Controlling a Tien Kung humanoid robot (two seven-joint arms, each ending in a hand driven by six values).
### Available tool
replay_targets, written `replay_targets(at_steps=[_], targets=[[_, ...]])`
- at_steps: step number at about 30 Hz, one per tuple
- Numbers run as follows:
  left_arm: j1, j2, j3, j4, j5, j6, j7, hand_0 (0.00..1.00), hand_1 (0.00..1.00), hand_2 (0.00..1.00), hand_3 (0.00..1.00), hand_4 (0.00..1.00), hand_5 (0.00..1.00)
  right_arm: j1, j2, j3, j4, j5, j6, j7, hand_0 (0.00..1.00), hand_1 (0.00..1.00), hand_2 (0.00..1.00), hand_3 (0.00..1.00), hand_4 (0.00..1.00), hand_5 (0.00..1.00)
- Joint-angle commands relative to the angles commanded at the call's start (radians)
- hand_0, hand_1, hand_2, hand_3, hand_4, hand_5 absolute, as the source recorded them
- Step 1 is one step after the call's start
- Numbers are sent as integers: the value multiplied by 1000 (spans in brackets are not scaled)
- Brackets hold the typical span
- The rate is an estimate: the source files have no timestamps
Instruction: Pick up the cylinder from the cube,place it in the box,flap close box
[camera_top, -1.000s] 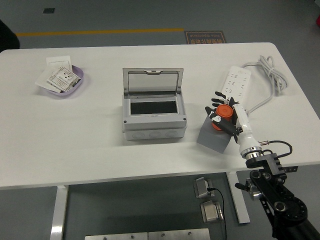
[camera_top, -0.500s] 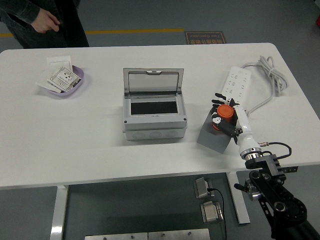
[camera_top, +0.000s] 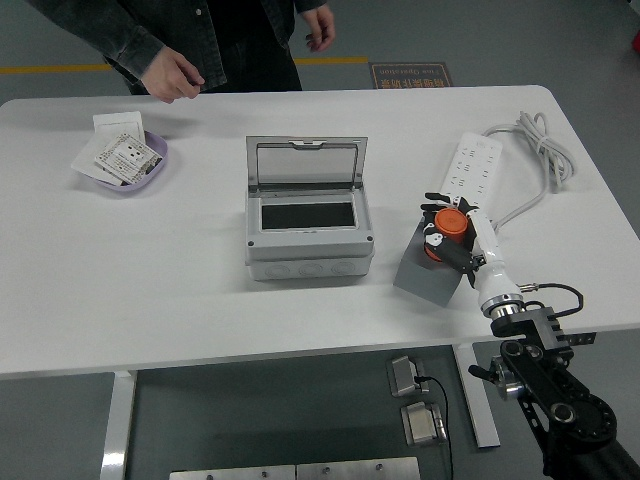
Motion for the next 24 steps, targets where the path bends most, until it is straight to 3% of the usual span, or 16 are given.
replay_targets(at_steps=[1, 6, 7, 18, 24], targets=[[0, 0, 2, 0, -1, 0, 0, 600, 656, 613, 619, 696, 314, 1, -2, 0, 3, -1, 0, 0, 617, 515, 464, 411, 2, 2], [0, 1, 8, 0, -4, -1, 0, 600, 656, 613, 619, 696, 314, 5, -10, 7, 26, -7, 4, -1, 617, 515, 464, 411, 2, 2], [0, 1, 9, 0, -4, -2, 1, 601, 655, 614, 622, 704, 327, 5, -11, 8, 30, -10, 4, -1, 592, 467, 395, 359, 2, 2], [0, -1, 11, 0, 5, -5, 6, 601, 655, 615, 622, 710, 339, 3, -21, 16, 65, -45, 14, -2, 583, 458, 388, 366, 2, 2], [1, -1, -1, 0, 18, -6, 8, 601, 654, 616, 624, 716, 352, 3, -39, -16, 119, -103, -2, -28, 582, 457, 395, 366, 2, 2]])
